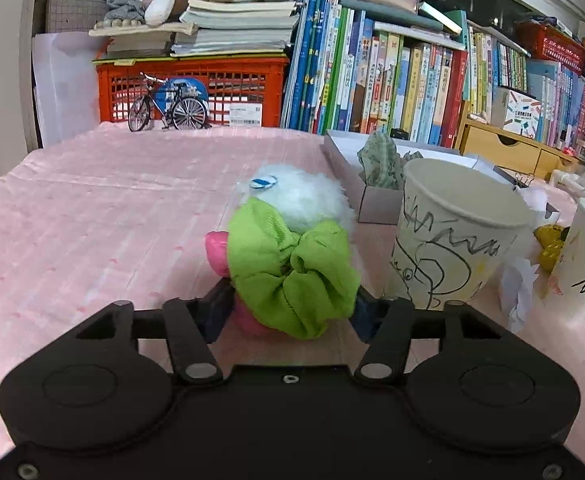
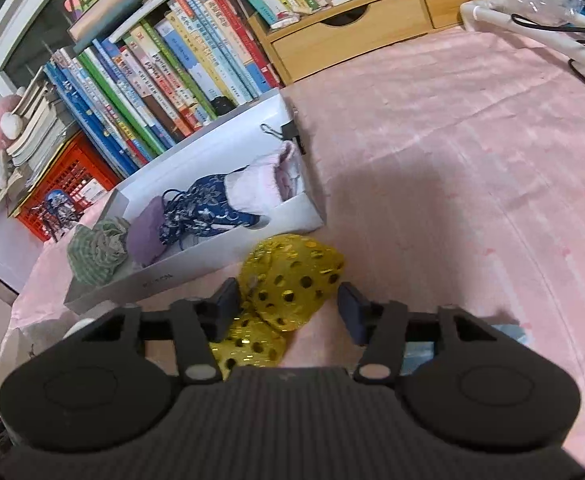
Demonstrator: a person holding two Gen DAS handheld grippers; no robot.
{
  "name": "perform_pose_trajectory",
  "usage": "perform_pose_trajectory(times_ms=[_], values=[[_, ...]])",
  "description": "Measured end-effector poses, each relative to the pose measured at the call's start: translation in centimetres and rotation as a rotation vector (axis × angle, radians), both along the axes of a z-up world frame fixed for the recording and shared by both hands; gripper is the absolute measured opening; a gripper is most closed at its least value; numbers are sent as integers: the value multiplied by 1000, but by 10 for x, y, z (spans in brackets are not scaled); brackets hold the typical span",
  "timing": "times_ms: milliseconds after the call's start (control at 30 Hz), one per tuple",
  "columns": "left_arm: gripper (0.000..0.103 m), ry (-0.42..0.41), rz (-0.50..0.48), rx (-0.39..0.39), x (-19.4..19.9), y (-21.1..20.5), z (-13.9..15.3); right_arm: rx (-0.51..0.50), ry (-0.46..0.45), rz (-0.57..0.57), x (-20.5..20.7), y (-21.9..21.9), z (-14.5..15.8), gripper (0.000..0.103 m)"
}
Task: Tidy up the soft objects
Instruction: 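Close the left tool on the green scrunchie while the right tool grasps the yellow bag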
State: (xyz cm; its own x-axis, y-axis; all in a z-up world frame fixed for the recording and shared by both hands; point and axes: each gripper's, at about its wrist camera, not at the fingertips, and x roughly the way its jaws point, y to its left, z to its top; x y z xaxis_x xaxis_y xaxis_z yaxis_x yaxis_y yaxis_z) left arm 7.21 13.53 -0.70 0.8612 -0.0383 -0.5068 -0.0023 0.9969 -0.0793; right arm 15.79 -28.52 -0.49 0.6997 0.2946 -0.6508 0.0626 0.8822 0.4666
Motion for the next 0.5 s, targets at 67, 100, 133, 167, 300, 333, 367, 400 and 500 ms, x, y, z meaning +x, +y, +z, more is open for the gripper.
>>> perform_pose_trajectory(times_ms=[67, 100, 133, 167, 300, 333, 367, 400, 500], values=[[49, -12, 0, 2, -5, 0, 3, -21, -12, 4, -1, 3, 3, 44], [46, -18, 0, 6, -7, 0, 5, -31, -17, 5, -2, 5, 5, 43], [44, -24, 2, 11, -9, -1, 7, -37, -21, 5, -3, 6, 6, 41], [43, -31, 5, 17, -11, -1, 9, -43, -23, 6, -4, 6, 8, 40], [38, -60, 36, 39, -18, 2, 17, -65, -46, 11, -8, 8, 16, 34], [37, -66, 41, 44, -19, 2, 19, -74, -51, 12, -9, 8, 19, 31], [37, -69, 43, 46, -20, 2, 20, -80, -59, 12, -10, 8, 22, 29], [36, -72, 45, 44, -20, 3, 23, -82, -65, 12, -11, 7, 24, 29], [36, -85, 41, 39, -24, 4, 31, -91, -83, 10, -14, 6, 30, 27]])
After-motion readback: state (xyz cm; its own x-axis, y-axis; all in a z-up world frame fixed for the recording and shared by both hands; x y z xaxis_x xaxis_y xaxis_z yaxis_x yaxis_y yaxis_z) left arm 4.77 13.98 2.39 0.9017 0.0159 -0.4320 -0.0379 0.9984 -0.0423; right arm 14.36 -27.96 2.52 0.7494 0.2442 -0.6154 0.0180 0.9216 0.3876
